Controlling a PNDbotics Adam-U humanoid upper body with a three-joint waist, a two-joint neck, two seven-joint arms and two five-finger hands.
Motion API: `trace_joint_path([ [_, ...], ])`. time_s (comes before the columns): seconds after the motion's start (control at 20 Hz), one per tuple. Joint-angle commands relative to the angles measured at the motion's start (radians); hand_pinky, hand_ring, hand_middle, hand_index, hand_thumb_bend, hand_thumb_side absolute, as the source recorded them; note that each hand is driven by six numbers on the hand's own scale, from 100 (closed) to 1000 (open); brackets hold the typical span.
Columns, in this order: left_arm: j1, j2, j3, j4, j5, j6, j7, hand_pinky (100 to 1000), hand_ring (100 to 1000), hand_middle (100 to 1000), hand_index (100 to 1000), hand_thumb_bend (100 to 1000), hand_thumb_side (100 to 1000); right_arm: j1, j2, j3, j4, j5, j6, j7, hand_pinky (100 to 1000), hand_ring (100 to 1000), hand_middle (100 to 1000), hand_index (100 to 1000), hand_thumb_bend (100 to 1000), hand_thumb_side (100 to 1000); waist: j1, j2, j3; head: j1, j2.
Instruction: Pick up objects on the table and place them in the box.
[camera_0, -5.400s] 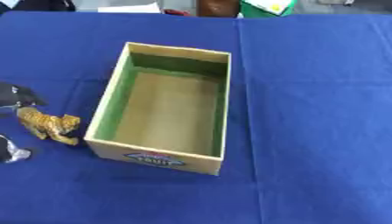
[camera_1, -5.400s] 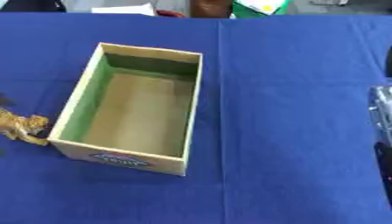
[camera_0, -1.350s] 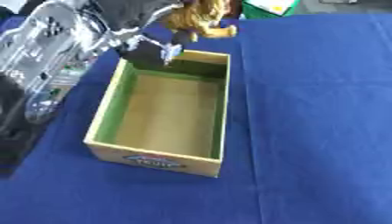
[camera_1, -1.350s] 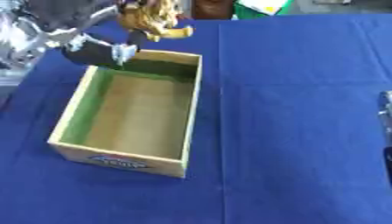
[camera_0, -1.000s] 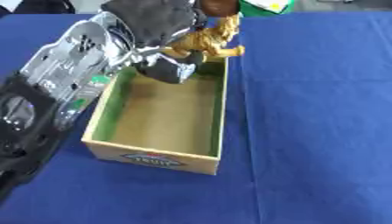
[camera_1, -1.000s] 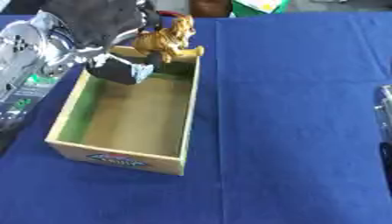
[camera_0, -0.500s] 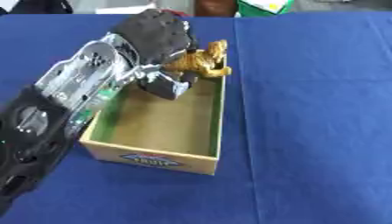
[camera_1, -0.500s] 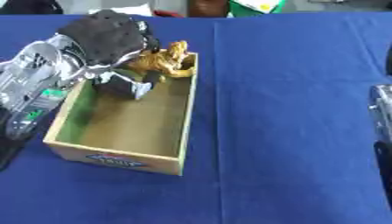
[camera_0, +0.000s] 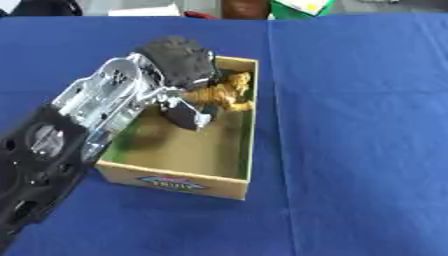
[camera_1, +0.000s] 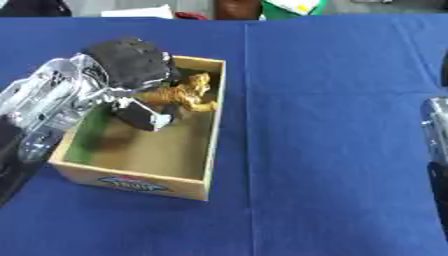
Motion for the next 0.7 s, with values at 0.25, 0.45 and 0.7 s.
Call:
trace_joint_path([
  [0.25,-0.038,0.003,0.013,0.029,0.019,-0.024,-0.135,413,566,590,698,100,479,-0.004,-0.017,-0.006,-0.014,-0.005,0.001,0.002,814,683,758,854,100,999,0.001,-0.017,-0.004,0.003,-0.008],
  [0.45,-0.041,0.002,0.016,0.039,-0.024,-0.036,-0.143,560,713,733,821,100,583,-0.003,-0.016,-0.006,-0.014,-0.005,0.000,0.001,814,683,758,854,100,999,0.001,-0.017,-0.005,0.003,-0.008],
  [0.7,-0.048,0.001,0.030,0.034,-0.090,-0.052,-0.143,696,850,845,908,370,671,-0.002,-0.016,-0.006,-0.014,-0.006,0.000,0.001,814,683,757,854,100,1000,0.001,-0.019,-0.005,0.004,-0.006],
])
